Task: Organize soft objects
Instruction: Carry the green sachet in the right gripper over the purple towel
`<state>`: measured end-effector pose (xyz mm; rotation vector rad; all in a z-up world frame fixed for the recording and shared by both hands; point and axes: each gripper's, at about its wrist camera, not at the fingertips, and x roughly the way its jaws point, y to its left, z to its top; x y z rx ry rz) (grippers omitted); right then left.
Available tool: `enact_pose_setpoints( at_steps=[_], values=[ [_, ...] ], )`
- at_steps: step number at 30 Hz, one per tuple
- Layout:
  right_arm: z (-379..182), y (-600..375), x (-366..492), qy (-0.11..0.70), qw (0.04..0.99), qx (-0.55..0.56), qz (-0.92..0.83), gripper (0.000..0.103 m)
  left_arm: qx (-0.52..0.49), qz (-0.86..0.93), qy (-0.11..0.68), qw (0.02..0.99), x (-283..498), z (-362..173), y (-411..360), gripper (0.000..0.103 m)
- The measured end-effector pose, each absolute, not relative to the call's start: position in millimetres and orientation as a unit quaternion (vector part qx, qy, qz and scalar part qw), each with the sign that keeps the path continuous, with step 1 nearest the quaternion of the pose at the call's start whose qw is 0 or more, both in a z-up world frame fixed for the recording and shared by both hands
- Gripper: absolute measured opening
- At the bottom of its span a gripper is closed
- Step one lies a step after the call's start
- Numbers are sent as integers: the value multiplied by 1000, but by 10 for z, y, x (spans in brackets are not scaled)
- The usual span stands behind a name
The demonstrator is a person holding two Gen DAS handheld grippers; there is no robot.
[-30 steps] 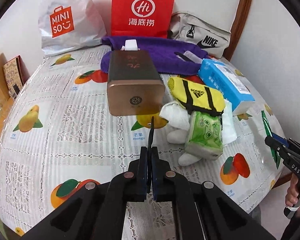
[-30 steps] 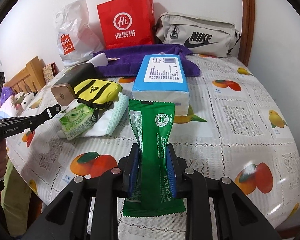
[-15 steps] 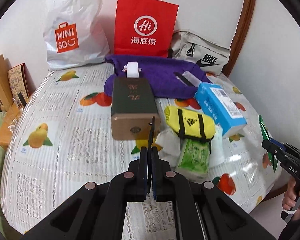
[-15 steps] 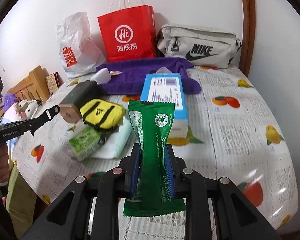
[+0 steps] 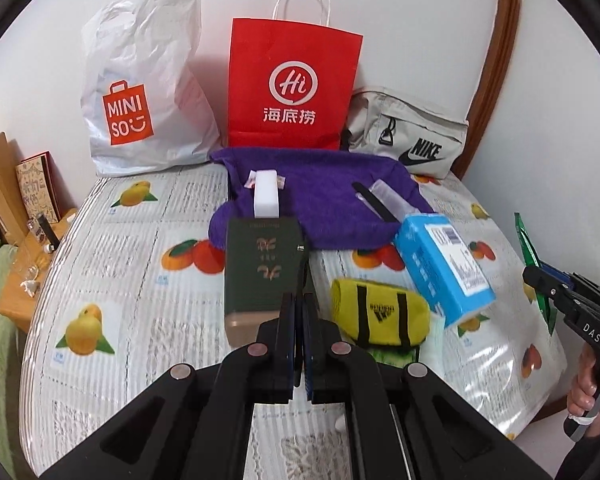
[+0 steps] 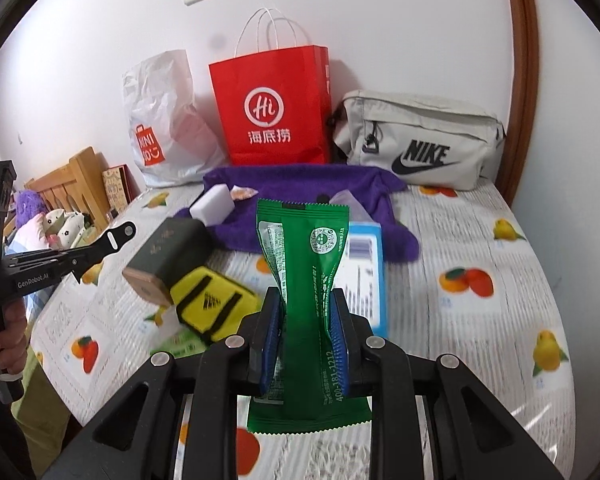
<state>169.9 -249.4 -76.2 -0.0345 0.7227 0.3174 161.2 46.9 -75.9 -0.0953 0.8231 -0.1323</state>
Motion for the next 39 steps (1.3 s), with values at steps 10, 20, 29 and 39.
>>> enact_pose_setpoints(
  at_steps=[10,20,29,39],
  values=[
    [-644,-2444,2181,349,922,-11,168,24,-52,-60,400,913,2002,-670,478,4],
    [-650,-2422,2731,357,916,-10,180,24,-56,-53,408,910,2447,-676,452,4],
    [-771,-2305,3190,368,909,-20,195,24,-55,-56,421,904,2849,-811,374,4],
    [-926,-2262,3714,384,901,-25,198,24,-73,-66,438,893,3302,-956,353,4]
  ],
)
